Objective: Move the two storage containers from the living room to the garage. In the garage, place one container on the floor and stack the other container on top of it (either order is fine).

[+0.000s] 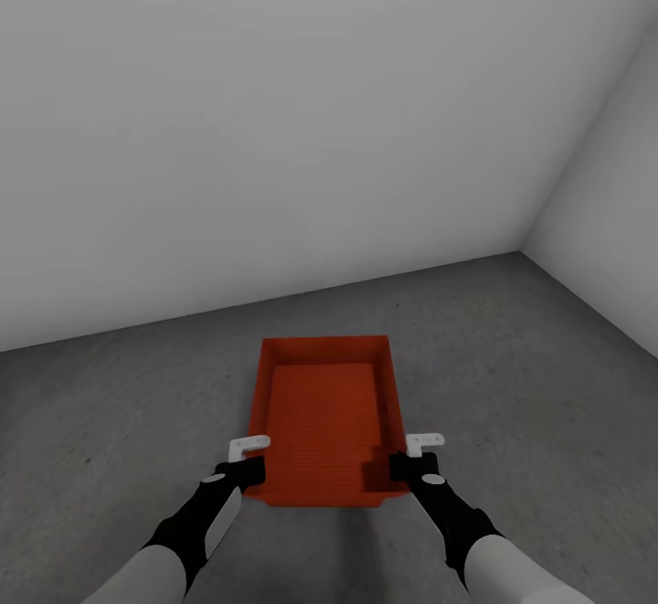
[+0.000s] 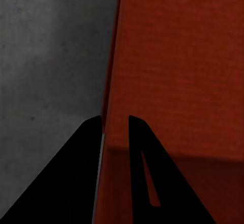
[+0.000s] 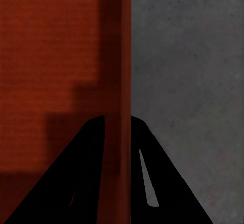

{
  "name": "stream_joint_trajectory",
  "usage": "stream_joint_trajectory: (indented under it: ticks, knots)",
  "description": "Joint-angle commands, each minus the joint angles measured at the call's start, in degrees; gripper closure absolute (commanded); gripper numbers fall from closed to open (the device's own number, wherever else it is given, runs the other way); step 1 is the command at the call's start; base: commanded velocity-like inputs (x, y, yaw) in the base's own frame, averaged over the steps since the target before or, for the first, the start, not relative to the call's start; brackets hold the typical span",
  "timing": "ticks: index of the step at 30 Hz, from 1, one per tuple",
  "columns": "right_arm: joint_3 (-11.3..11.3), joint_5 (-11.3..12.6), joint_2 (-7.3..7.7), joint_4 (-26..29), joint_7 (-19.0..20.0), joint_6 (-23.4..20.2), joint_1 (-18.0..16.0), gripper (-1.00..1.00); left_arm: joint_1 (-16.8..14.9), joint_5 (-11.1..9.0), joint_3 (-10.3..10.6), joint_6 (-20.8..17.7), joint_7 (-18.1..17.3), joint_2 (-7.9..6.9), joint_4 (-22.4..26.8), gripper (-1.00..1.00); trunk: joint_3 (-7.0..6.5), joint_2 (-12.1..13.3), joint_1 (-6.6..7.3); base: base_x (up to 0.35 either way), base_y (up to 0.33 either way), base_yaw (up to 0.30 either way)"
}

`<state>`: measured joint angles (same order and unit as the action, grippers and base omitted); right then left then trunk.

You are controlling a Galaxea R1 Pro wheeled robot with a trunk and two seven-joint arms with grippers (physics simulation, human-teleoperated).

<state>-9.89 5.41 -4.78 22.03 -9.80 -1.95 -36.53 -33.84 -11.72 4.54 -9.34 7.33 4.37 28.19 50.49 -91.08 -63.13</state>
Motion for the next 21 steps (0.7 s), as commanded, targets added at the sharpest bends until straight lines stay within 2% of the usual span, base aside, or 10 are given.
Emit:
stream_joint_trajectory:
  ticks: [1,10,11,21]
  knots:
    - [1.59,1.14,0.07,0.01,-0.36,-0.19,-0.05,1.00,0.00,0.67,-3.69,0.53,1.84,-1.48,0.29,1.00,0.04,-0.02,0.00,0.000,0.000,0.000]
    - [1.63,1.18,0.12,-0.05,-0.11,-0.23,-0.04,1.00,0.00,0.62,-3.66,0.47,1.69,-1.42,0.29,1.00,0.04,-0.02,0.00,0.000,0.000,0.000]
    - [1.61,1.18,0.12,-0.05,-0.12,-0.23,-0.04,-1.00,0.00,0.61,-3.66,0.43,1.73,-1.41,0.27,-1.00,0.04,-0.02,0.00,0.000,0.000,0.000]
    - [1.55,1.10,0.04,-0.14,-0.26,-0.25,-0.04,-1.00,0.00,0.71,-3.75,0.41,1.98,-1.49,-0.76,-1.00,0.04,-0.02,0.00,0.000,0.000,0.000]
